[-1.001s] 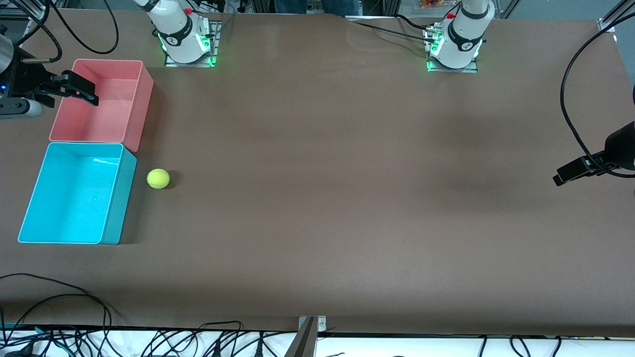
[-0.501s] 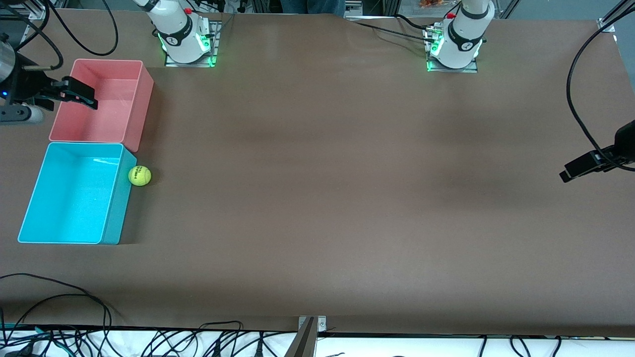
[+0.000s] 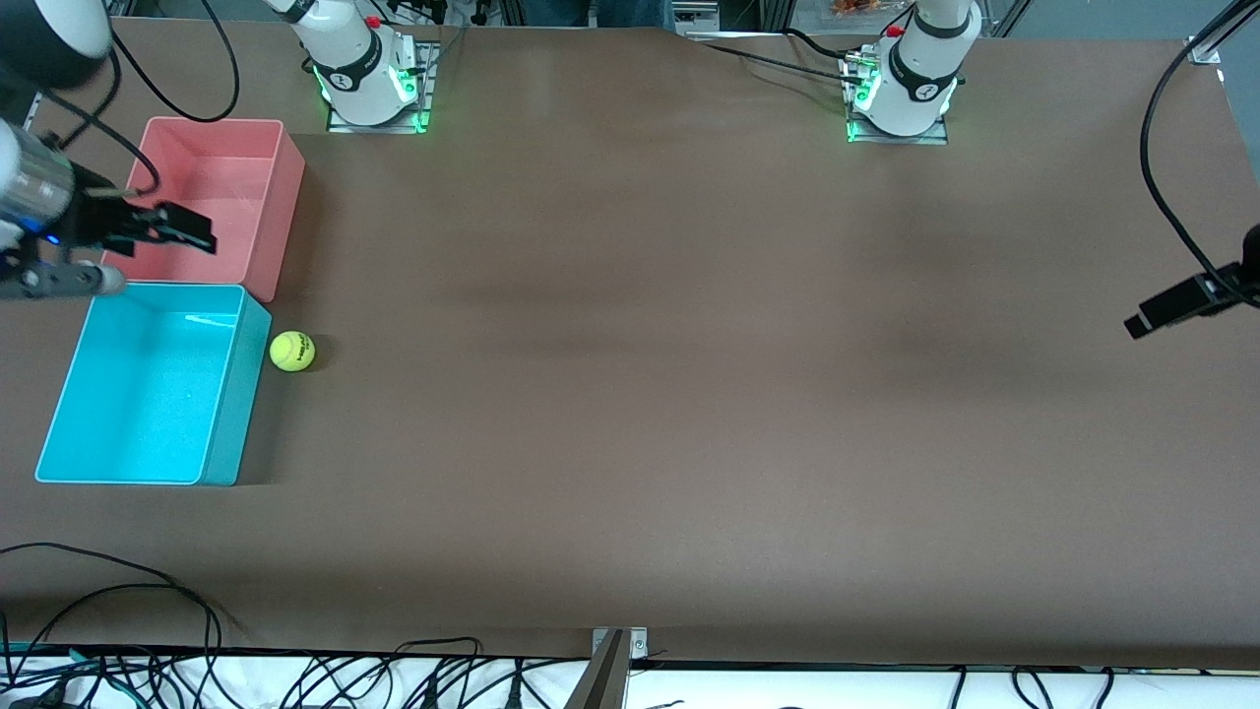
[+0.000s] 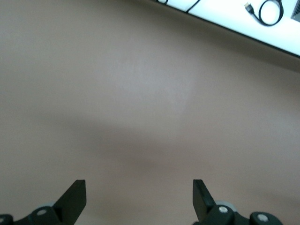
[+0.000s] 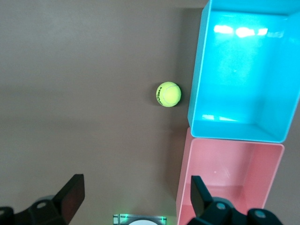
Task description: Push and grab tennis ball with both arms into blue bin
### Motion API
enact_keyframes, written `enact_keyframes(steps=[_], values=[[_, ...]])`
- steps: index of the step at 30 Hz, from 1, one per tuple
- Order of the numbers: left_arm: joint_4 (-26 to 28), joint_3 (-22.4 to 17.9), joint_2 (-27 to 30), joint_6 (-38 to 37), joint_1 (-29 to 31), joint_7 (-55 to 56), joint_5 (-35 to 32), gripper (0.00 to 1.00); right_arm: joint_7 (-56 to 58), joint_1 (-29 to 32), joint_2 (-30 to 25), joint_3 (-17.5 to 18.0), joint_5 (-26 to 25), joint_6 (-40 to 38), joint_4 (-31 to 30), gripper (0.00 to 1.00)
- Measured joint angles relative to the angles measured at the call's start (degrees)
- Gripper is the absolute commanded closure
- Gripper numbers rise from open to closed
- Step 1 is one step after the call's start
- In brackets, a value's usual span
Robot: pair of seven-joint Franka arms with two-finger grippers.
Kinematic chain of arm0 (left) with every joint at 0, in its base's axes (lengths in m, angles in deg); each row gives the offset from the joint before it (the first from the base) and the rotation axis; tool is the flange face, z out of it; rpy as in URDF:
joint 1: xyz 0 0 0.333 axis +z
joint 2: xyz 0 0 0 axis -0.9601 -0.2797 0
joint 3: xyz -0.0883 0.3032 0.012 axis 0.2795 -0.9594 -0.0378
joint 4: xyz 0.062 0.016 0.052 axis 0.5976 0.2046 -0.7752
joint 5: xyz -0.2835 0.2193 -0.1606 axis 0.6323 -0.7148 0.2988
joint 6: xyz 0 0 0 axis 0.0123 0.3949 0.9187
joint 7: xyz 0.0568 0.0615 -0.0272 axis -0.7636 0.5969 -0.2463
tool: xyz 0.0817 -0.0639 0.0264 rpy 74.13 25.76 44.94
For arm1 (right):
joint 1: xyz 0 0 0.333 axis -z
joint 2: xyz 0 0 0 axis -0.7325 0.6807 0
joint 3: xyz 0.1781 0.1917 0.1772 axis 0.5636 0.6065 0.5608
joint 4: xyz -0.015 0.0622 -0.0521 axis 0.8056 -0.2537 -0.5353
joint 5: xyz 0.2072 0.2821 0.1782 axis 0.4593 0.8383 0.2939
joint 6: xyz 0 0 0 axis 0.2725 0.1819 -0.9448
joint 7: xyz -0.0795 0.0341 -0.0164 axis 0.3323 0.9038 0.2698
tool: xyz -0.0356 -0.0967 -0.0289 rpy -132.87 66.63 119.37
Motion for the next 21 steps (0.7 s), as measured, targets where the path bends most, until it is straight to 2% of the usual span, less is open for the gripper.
enact_keyframes(steps=[6, 13, 18, 19, 21], values=[[5.39, -8.61, 4.51, -0.1, -8.09, -0.13, 0.84, 0.0, 0.0, -0.16, 3.52, 0.19, -0.18, 8.32, -3.49, 0.0], [9.28, -18.08, 7.46, -0.09, -17.91, -0.16, 0.89, 0.0, 0.0, -0.36, 5.59, 0.21, -0.63, 16.15, -9.95, 0.0], [10.63, -19.74, 8.31, -0.07, -19.89, -0.18, 0.89, 0.0, -0.01, -0.36, 5.6, 0.2, -1.13, 21.44, -14.95, 0.0], [10.86, -19.75, 8.35, -0.04, -19.93, -0.22, 0.89, 0.0, -0.03, -0.36, 5.6, 0.15, -1.55, 26.45, -19.69, 0.0], [10.89, -19.78, 8.35, -0.04, -19.93, -0.24, 0.89, 0.0, -0.03, -0.36, 5.6, 0.15, -1.67, 27.5, -20.69, 0.0]])
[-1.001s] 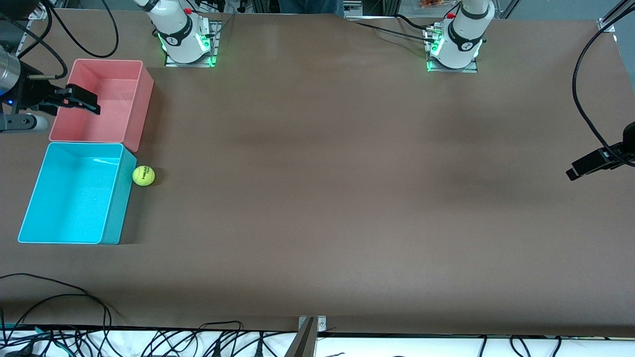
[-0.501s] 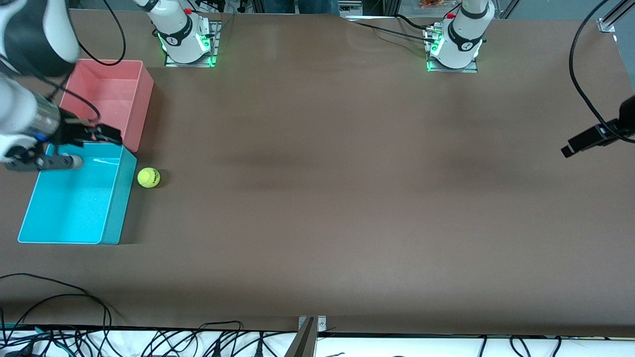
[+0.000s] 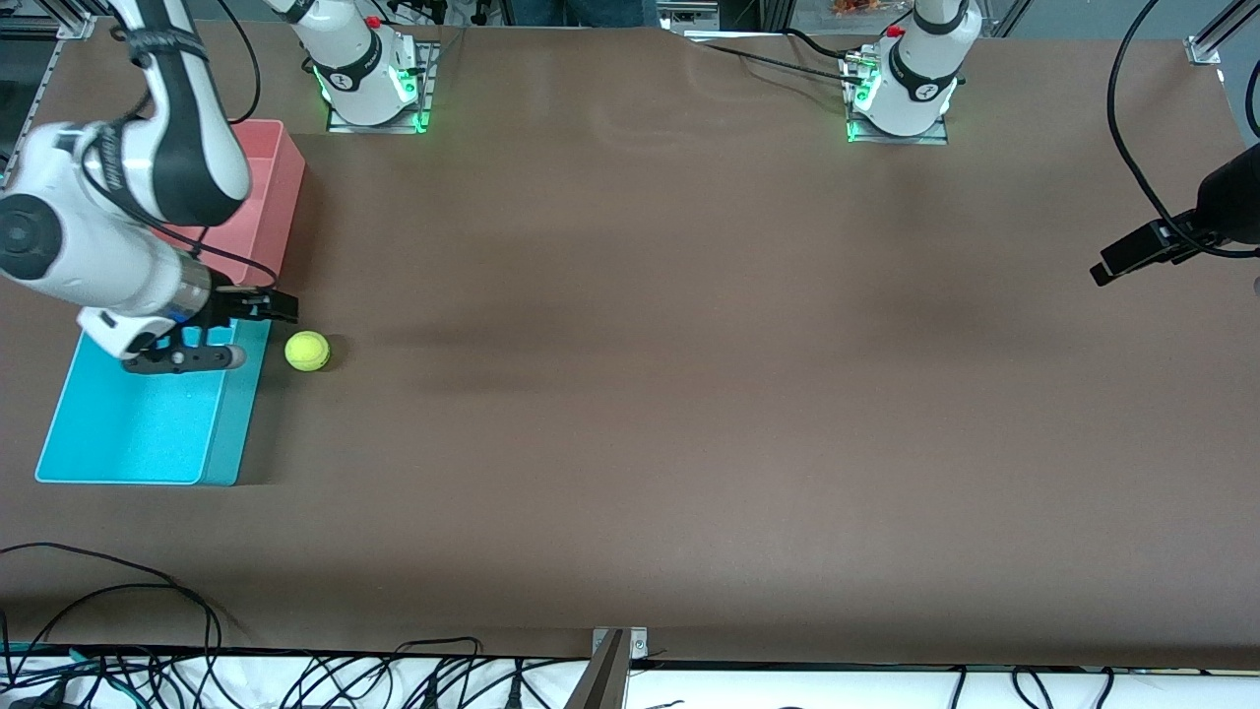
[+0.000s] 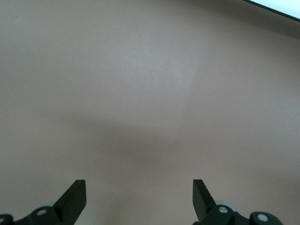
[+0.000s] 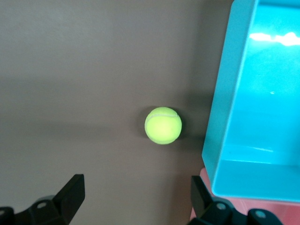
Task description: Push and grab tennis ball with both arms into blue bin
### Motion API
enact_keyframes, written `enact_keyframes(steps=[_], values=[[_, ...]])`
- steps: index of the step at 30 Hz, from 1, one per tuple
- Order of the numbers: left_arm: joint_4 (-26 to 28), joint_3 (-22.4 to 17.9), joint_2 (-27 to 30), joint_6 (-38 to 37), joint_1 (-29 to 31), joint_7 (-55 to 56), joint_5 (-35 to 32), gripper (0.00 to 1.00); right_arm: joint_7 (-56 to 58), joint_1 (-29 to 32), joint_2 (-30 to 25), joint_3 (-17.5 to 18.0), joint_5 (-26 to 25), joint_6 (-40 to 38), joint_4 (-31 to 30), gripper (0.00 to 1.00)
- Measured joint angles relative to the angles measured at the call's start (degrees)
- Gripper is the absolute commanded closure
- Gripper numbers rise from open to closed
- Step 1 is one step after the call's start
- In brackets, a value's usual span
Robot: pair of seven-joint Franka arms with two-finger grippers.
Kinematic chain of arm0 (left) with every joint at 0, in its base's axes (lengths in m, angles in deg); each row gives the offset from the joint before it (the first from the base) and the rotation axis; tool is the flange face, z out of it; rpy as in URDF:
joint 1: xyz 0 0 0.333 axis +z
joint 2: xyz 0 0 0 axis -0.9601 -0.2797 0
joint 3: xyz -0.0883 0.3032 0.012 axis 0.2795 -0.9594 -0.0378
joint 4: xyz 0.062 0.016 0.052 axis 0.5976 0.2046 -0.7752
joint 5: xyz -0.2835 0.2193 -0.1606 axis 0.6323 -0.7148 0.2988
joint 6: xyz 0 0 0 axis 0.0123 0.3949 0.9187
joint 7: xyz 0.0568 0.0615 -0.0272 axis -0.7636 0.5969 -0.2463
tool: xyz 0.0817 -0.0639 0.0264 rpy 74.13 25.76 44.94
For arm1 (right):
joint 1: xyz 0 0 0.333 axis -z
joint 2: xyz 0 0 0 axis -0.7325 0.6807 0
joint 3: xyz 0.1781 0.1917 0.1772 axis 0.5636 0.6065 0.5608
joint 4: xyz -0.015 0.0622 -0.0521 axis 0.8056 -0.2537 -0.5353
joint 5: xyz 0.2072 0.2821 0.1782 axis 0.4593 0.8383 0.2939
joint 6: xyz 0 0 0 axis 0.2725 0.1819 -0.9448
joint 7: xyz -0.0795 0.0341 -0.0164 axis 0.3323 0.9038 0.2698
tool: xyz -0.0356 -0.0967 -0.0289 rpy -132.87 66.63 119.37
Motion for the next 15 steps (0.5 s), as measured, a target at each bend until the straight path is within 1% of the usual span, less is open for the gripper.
enact_keyframes(steps=[5, 9, 13, 15], values=[[0.0, -0.07, 0.0, 0.02, 0.0, -0.02, 0.0, 0.0, 0.0, 0.0, -0.04, -0.01, -1.08, 6.19, -3.87, 0.0], [0.0, -0.11, 0.0, 0.08, 0.0, -0.09, 0.0, 0.0, -0.02, 0.0, 0.37, -0.12, -1.72, 13.62, -9.26, 0.0], [0.01, -0.11, 0.0, 0.1, 0.0, -0.14, 0.0, 0.0, -0.18, 0.01, 2.02, -0.39, -2.59, 19.6, -12.53, 0.0], [0.0, -0.12, 0.0, 0.11, 0.0, -0.17, 0.0, 0.0, -0.28, 0.02, 3.36, -0.88, -4.36, 21.5, -13.12, 0.0]])
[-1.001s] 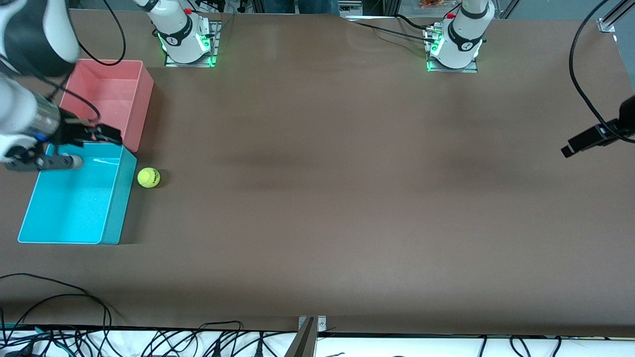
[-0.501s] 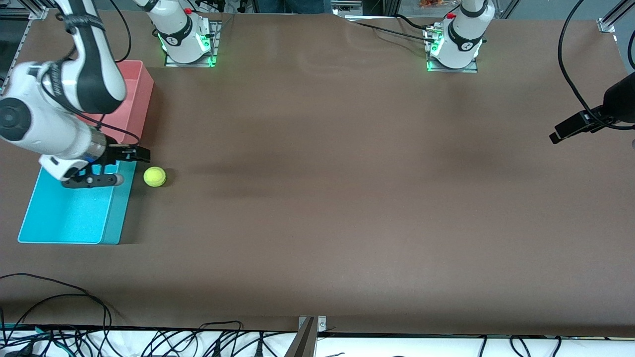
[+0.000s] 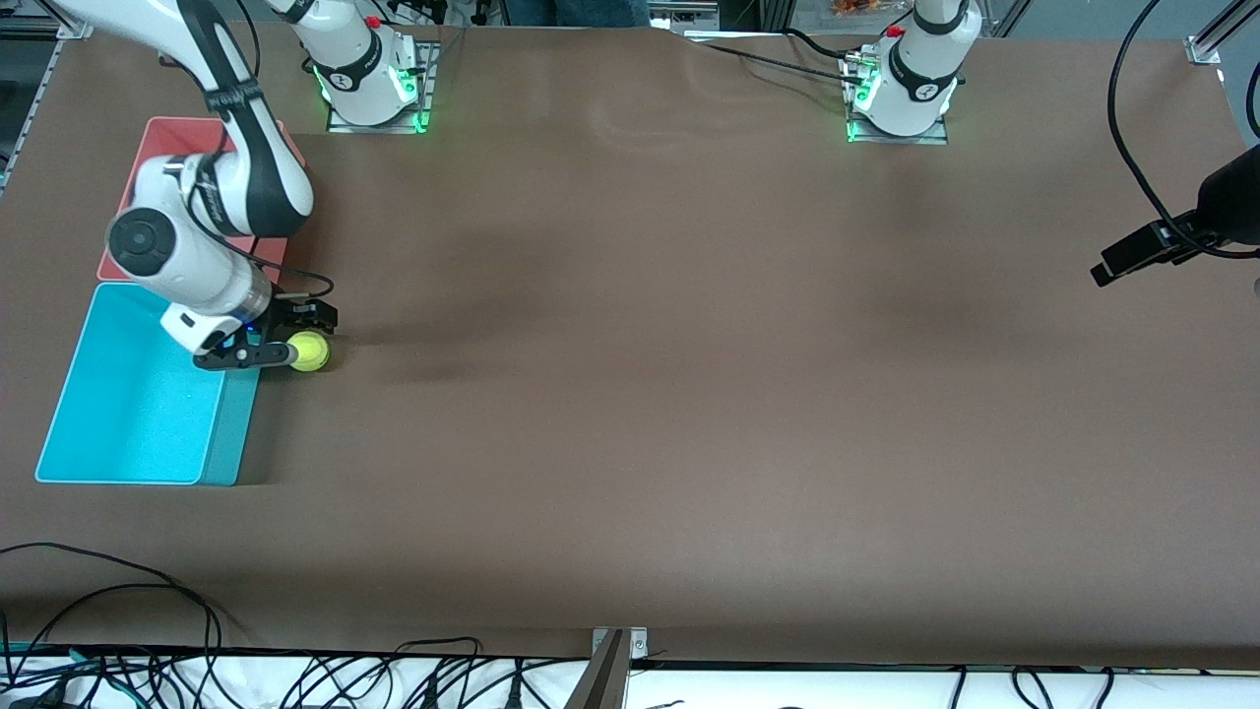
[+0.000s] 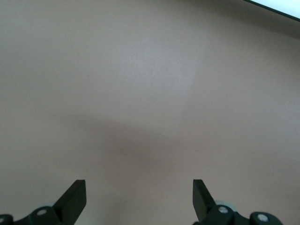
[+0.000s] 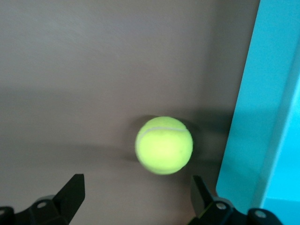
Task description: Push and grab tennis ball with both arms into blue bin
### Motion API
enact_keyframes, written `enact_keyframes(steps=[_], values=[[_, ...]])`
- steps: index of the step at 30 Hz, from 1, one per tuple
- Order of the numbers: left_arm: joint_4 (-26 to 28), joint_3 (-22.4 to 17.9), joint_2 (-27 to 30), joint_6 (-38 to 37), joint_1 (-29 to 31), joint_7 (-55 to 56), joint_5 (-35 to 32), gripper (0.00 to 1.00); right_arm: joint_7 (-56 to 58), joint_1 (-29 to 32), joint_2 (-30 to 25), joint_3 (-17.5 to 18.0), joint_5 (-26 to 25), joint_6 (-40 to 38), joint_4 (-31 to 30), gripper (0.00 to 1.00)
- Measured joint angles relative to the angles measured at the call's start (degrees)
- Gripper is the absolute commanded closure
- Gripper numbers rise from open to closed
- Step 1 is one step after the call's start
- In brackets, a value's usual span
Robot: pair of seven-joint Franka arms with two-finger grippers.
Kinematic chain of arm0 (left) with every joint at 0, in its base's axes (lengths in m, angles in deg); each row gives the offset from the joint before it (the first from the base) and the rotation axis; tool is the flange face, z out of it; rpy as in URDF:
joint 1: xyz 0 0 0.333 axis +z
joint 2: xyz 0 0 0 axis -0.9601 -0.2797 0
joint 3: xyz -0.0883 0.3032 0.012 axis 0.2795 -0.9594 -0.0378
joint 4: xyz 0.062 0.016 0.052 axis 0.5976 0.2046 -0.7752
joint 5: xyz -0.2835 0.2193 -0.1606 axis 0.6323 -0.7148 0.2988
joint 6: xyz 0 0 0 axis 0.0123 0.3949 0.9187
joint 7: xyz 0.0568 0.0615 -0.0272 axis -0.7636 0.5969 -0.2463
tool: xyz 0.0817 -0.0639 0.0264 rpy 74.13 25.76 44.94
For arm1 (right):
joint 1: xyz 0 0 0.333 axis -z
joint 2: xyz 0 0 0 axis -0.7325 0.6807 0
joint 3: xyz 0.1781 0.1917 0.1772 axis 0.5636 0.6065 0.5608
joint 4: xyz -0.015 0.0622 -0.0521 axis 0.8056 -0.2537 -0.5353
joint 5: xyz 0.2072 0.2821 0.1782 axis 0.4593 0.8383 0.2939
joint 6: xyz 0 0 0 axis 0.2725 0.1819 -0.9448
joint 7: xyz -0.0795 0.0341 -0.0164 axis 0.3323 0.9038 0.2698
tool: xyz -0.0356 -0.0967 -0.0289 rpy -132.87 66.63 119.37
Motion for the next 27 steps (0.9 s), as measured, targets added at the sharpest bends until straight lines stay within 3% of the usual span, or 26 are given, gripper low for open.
enact_keyframes(steps=[6, 27], values=[[0.0, 0.0, 0.0, 0.05, 0.0, -0.08, 0.0, 0.0, -0.26, 0.24, 3.54, -1.91, -3.28, 4.31, -0.12, 0.0], [0.06, 0.08, -0.11, 0.05, -1.01, -0.22, 0.0, 0.0, -0.75, 0.34, 7.96, -2.4, -3.39, 9.82, -0.14, 0.0]])
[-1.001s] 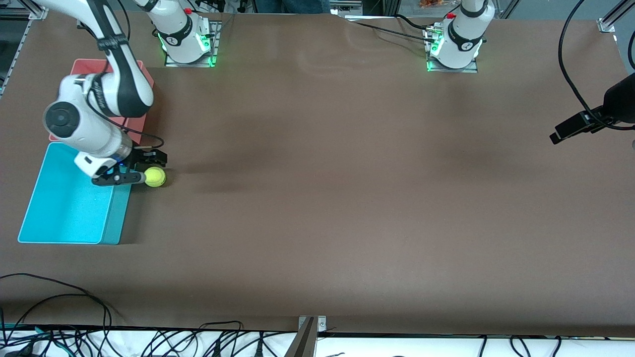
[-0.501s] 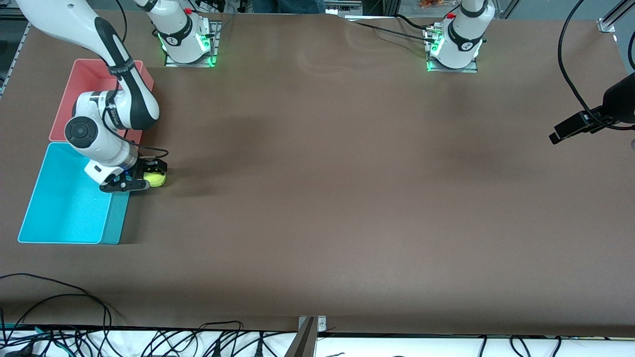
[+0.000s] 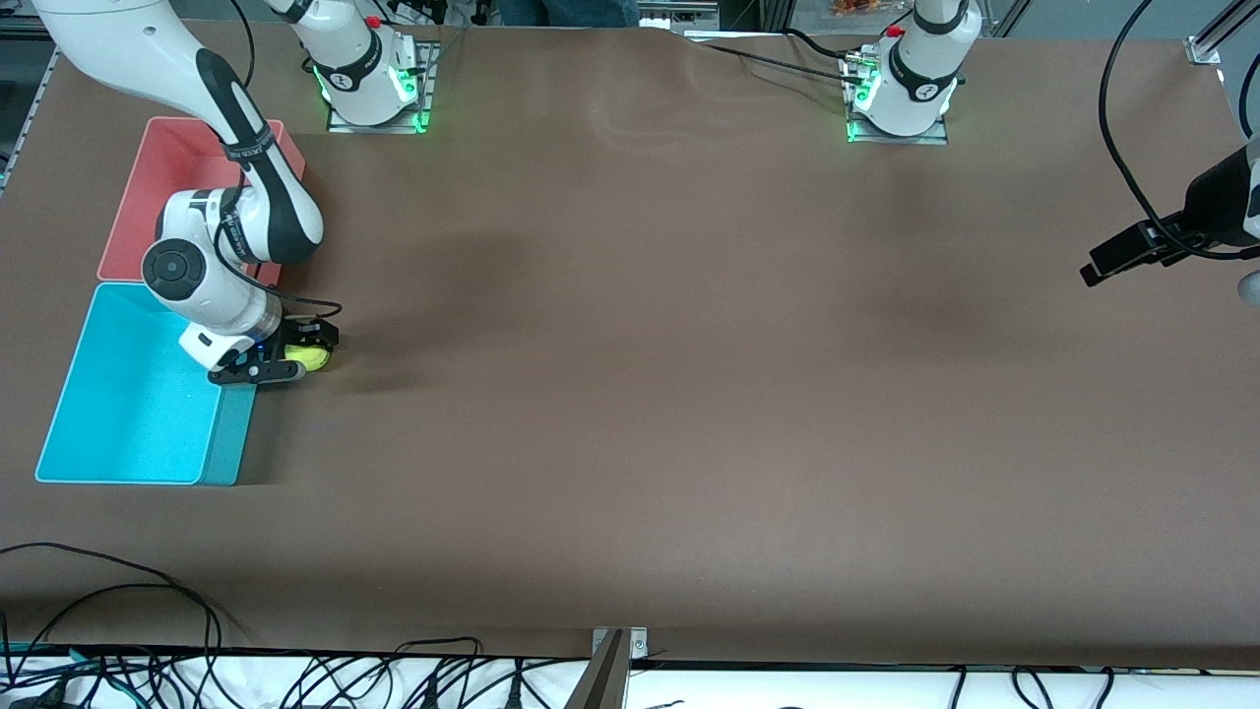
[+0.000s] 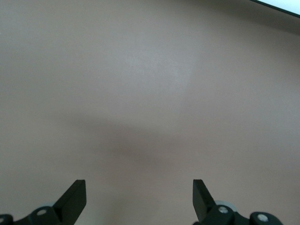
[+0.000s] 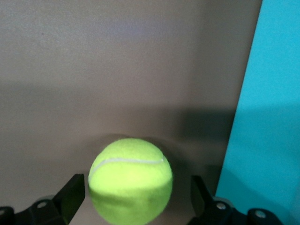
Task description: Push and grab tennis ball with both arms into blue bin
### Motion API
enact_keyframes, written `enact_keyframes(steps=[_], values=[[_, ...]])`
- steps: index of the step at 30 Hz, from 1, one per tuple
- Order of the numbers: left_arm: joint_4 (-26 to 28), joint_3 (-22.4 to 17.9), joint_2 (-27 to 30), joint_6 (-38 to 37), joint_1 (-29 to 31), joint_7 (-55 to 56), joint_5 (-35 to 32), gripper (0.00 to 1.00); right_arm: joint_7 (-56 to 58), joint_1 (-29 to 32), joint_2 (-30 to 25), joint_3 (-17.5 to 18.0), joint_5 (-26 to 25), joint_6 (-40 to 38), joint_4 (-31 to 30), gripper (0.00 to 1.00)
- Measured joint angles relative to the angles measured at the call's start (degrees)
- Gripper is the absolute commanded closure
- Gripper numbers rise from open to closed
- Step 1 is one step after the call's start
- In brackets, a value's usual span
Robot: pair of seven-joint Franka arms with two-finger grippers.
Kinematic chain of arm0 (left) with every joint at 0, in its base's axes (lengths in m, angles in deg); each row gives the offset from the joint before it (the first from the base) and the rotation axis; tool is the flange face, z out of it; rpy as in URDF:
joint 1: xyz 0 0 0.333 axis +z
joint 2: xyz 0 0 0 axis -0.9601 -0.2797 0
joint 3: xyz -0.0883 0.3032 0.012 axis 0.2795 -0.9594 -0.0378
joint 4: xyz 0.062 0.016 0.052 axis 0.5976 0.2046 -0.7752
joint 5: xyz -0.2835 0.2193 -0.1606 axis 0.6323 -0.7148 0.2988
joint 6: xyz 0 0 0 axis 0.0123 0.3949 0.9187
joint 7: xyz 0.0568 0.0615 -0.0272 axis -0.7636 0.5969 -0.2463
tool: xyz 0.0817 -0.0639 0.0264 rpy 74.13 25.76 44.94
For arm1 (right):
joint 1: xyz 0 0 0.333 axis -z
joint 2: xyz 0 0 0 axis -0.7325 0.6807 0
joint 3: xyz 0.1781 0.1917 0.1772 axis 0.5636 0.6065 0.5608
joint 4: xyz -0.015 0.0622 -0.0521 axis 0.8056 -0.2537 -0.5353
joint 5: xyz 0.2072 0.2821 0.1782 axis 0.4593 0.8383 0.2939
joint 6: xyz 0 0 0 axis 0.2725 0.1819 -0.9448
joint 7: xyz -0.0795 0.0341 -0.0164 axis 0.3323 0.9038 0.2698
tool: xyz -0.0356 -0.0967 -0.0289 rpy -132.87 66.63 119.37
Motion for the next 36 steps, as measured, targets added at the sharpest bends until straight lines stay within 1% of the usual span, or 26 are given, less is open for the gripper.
enact_keyframes(steps=[1, 3, 5, 6, 9, 10, 12, 20, 24, 29, 36], values=[[0.0, 0.0, 0.0, 0.0, -0.04, 0.0, 0.0, 0.0, -0.14, 0.0, 0.29, 0.0, 0.0, 0.57, -0.02, 0.0], [0.01, 0.0, 0.0, 0.0, -0.09, 0.0, 0.0, 0.0, -0.17, 0.0, 1.01, 0.0, 0.0, 1.74, -0.02, 0.08], [0.01, 0.0, 0.0, 0.0, -0.1, 0.0, 0.0, 0.0, -0.13, 0.0, 1.54, 0.0, 0.0, 2.44, -0.02, 0.21], [0.02, 0.0, 0.0, 0.0, -0.1, 0.0, 0.0, 0.0, -0.13, 0.0, 1.74, 0.0, 0.0, 2.62, -0.02, 0.29], [0.02, -0.01, 0.0, 0.0, -0.1, 0.0, 0.0, 0.0, -0.12, 0.0, 2.18, 0.0, 0.0, 2.81, -0.02, 0.5], [0.02, -0.01, 0.0, 0.0, -0.1, 0.0, 0.0, 0.0, -0.1, -0.01, 2.24, 0.0, 0.0, 2.79, -0.02, 0.53], [0.02, -0.02, 0.0, 0.0, -0.1, 0.0, 0.0, 0.0, -0.09, -0.01, 2.29, 0.01, 0.0, 2.61, -0.02, 0.58], [0.02, -0.03, 0.0, 0.0, -0.1, 0.0, 0.0, 0.0, -0.04, -0.02, 1.98, 0.03, 0.0, 0.33, 0.53, 0.58], [0.02, -0.03, -0.01, 0.0, -0.1, 0.0, 0.0, 0.0, -0.02, -0.02, 1.24, 0.03, 0.0, -2.78, 2.17, 0.58], [0.02, -0.06, -0.01, 0.0, -0.1, 0.0, 0.0, 0.0, 0.05, -0.04, -0.71, 0.13, 0.0, -11.96, 6.78, 0.58], [0.02, -0.06, -0.01, 0.0, -0.1, 0.0, 0.0, 0.0, 1.46, -0.06, -2.79, 0.27, 0.0, -27.11, 15.54, 0.57]])
